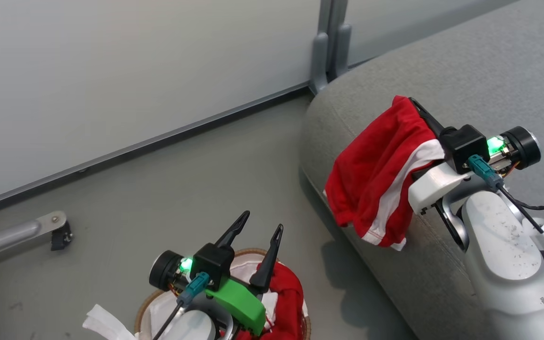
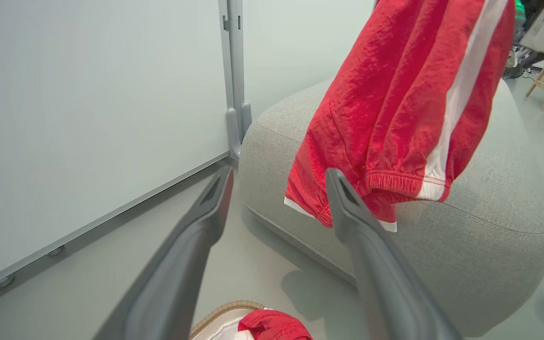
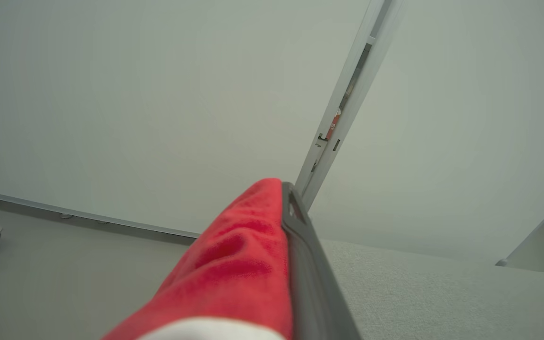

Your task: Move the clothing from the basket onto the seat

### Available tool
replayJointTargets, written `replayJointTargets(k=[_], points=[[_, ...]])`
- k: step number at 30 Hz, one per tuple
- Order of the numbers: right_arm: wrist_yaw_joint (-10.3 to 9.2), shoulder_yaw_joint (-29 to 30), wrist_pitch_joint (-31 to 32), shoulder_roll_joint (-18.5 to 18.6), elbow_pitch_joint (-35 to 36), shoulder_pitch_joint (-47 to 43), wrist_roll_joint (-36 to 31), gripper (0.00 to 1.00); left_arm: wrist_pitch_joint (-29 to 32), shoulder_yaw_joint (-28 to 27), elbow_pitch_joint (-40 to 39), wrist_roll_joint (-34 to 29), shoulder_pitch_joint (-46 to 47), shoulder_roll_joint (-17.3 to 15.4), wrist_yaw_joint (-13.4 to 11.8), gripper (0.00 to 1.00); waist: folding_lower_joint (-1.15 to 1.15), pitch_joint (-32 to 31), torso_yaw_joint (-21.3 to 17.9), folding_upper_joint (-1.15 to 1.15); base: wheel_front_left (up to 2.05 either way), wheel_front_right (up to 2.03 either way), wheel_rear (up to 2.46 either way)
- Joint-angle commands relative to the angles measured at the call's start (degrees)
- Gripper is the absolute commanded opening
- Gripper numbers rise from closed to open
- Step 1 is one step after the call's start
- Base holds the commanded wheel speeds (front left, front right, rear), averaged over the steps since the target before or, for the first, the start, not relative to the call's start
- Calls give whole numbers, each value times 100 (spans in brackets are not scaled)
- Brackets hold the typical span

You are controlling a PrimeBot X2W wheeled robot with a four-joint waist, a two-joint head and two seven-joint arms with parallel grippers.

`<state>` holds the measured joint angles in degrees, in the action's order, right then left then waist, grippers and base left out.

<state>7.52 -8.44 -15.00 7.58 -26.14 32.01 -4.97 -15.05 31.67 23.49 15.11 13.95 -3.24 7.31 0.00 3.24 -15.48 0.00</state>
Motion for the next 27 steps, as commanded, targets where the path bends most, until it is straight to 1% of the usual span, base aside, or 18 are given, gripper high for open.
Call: replayJointTargets(k=[1,6,12,17,21,25,27], points=[[-6,41,-28,-2,57,63,41,0,-19,14,-25,-26,150,-47,26,100,0,426,-646,0,0,0,0],[-6,205,-28,-4,119,76,33,0,-13,149,-31,-54,333,-101,26,100,0,644,-1012,0,0,0,0],[-6,349,-28,5,190,34,22,0,-13,280,-24,-28,454,-147,27,100,0,798,-1170,0,0,0,0],[-6,400,-28,59,209,136,-20,0,-13,356,-51,-16,496,-205,27,100,0,929,-1123,0,0,0,0],[-6,398,-28,208,229,422,-42,0,-13,392,-81,-31,566,-260,27,100,0,1120,-999,0,0,0,0],[-7,433,-28,504,234,948,-63,0,-13,427,-120,-88,673,-333,27,100,0,1437,-816,0,0,0,0],[-7,487,-28,708,239,1309,-76,0,-13,425,-162,-119,785,-392,27,100,0,1681,-704,0,0,0,0]])
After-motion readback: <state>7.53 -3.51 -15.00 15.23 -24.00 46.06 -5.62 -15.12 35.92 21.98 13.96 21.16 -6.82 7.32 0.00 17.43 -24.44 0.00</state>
